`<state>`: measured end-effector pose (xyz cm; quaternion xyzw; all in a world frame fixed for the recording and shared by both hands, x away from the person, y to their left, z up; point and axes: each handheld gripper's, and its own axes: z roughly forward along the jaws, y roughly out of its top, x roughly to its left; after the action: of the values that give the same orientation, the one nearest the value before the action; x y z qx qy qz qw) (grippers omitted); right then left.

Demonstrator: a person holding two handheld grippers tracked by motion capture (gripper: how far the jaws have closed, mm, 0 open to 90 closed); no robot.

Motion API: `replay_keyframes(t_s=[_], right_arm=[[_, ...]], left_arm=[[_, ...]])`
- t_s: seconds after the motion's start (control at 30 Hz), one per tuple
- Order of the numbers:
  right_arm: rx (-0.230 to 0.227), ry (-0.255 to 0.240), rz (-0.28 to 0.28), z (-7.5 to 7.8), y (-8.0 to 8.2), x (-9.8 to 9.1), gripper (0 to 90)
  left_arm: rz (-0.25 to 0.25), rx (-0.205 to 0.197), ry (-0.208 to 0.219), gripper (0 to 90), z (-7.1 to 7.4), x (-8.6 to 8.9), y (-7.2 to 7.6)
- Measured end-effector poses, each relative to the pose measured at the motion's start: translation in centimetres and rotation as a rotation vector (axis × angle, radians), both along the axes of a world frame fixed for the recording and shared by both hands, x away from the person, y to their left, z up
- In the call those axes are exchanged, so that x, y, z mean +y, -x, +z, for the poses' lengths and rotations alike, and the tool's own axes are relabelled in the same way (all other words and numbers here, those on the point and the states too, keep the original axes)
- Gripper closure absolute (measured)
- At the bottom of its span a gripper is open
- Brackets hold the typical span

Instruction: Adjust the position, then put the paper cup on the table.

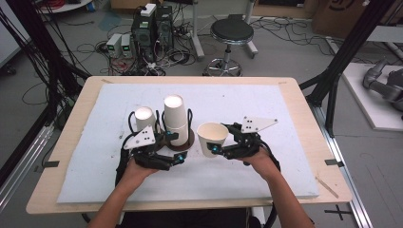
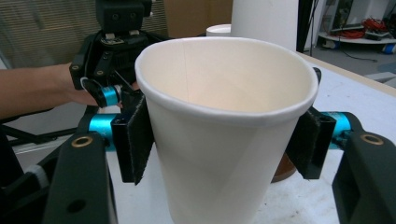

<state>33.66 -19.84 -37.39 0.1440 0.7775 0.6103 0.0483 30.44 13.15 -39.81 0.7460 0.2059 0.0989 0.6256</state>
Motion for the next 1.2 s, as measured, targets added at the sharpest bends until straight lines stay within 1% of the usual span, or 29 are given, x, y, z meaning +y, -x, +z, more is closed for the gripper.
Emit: replay_keyframes(t_s=[0.1,0.2,0.4,0.57,0.63,0.77,0.83,0.93,0.97,1.13,1.2], right_arm=[[0.006,-0.001,-0.015,0.0,-0.2,-0.1,33.7],[0.000,-0.002,-0.013,0.0,-0.2,-0.2,33.8],[0.004,-0.002,-0.022,0.0,-0.3,-0.6,33.7],[-0.010,0.022,-0.041,0.0,-0.2,-1.0,33.7],[-0.010,0.033,-0.049,-0.1,-0.2,-1.2,33.8],[-0.024,0.048,-0.065,-0.2,-0.3,-1.8,33.7],[-0.032,0.060,-0.088,-0.3,-0.4,-2.2,33.7],[-0.042,0.062,-0.133,-0.6,-0.6,-3.1,33.7],[-0.043,0.066,-0.150,-0.7,-0.6,-3.5,33.6],[-0.052,0.080,-0.251,-1.2,-1.2,-5.0,33.6],[-0.049,0.078,-0.285,-1.3,-1.5,-5.5,33.5]], left_arm=[[0.020,0.001,-0.002,23.3,-0.2,0.5,0.1],[0.037,-0.002,-0.002,21.7,-0.1,0.8,0.3],[0.035,-0.004,0.002,21.7,-0.1,0.9,0.0],[0.033,0.003,0.007,21.7,-0.3,1.0,-0.1],[0.036,0.005,0.004,21.7,-0.3,1.1,-0.1],[0.044,0.004,-0.002,21.7,-0.5,1.4,0.0],[0.056,0.001,0.004,21.7,-0.5,1.6,0.1],[0.072,-0.005,0.000,21.7,-0.5,2.0,0.1],[0.076,-0.006,0.006,21.7,-0.5,2.1,0.2],[0.100,-0.018,0.012,21.7,-0.4,3.0,0.2],[0.106,-0.022,0.009,21.7,-0.4,3.4,0.1]])
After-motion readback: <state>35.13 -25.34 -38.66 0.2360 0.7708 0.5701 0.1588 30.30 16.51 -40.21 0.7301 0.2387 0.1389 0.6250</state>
